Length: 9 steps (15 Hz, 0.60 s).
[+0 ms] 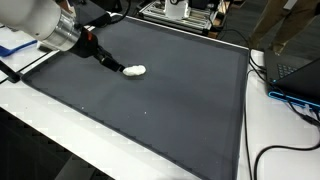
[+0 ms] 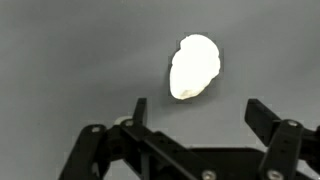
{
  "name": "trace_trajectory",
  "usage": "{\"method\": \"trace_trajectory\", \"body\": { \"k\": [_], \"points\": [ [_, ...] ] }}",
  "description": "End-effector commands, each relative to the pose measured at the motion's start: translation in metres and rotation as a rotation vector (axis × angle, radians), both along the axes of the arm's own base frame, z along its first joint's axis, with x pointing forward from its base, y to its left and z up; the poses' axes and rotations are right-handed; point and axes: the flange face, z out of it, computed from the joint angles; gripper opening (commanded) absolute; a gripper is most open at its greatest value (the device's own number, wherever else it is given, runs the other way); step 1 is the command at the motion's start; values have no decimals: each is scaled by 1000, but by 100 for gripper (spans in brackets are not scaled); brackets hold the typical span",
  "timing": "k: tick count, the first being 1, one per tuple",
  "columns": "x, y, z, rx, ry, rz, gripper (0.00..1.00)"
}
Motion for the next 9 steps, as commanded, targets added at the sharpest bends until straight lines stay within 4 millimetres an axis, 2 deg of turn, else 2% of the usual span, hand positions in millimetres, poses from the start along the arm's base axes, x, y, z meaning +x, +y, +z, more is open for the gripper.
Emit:
{"method": "trace_trajectory", "body": {
  "k": [1, 2, 4, 6, 9],
  "points": [
    [-2, 13, 44, -35, -93, 103, 100],
    [-9, 18, 58, -44, -128, 147, 100],
    [-13, 23, 74, -41, -175, 198, 100],
    [-26, 25, 93, -49, -184, 218, 100],
    [-45, 25, 113, -34, -199, 145, 100]
  ]
}}
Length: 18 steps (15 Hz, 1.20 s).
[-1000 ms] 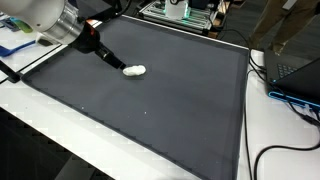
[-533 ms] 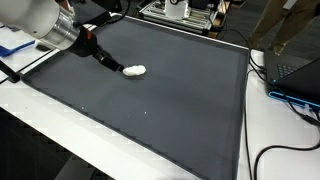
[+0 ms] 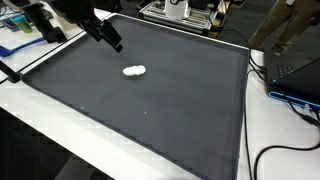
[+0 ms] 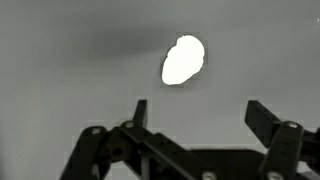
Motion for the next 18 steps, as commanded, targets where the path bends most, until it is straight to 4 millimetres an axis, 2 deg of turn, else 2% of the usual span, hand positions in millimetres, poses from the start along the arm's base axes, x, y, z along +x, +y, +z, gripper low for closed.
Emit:
{"method": "trace_trajectory", "body": {
  "k": [1, 6, 7, 10, 13, 16, 18],
  "points": [
    [-36, -3, 17, 33, -8, -84, 100],
    [-72, 2, 32, 34, -33, -267, 100],
    [-46, 1, 29, 24, -18, -198, 100],
    [-61, 1, 34, 23, -27, -235, 100],
    [-65, 1, 34, 22, -25, -240, 100],
    [-65, 1, 33, 22, -24, -241, 100],
    [-76, 9, 25, -14, -80, -239, 100]
  ]
}}
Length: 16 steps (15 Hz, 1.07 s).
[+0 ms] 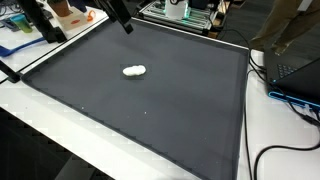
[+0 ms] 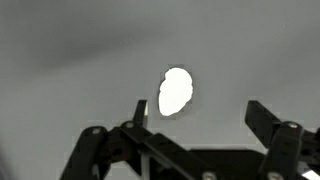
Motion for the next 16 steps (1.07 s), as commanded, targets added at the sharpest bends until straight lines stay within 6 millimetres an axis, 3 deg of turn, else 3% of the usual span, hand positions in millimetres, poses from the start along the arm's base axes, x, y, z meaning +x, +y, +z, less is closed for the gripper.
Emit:
{"method": "trace_trajectory", "body": {
  "k": [1, 5, 11, 12, 14, 16],
  "points": [
    [-17, 8, -6, -61, -82, 8, 100],
    [-53, 11, -6, -100, -184, 17, 100],
    [-141, 16, -7, 38, -144, 12, 100],
    [-103, 17, -9, -10, -121, 23, 100],
    [-126, 17, -6, 13, -121, 19, 100],
    [-134, 17, -3, 16, -126, 16, 100]
  ]
}}
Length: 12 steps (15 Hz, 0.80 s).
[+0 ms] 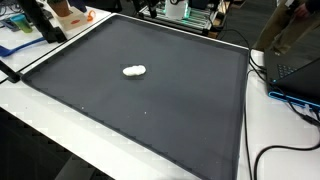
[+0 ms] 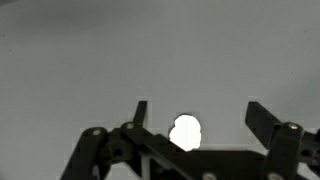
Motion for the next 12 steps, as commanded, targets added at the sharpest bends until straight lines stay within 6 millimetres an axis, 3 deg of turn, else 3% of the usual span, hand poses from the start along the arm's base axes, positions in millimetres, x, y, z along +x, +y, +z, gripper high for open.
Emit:
{"method": "trace_trajectory", "body": {
  "k": [1, 7, 9, 12],
  "points": [
    [-1, 0, 1, 1, -1, -1, 100],
    [-1, 0, 0, 2, -3, -1, 100],
    [-3, 15, -2, -3, -8, -6, 100],
    [-38, 57, 3, 12, 22, 57, 100]
  ]
}}
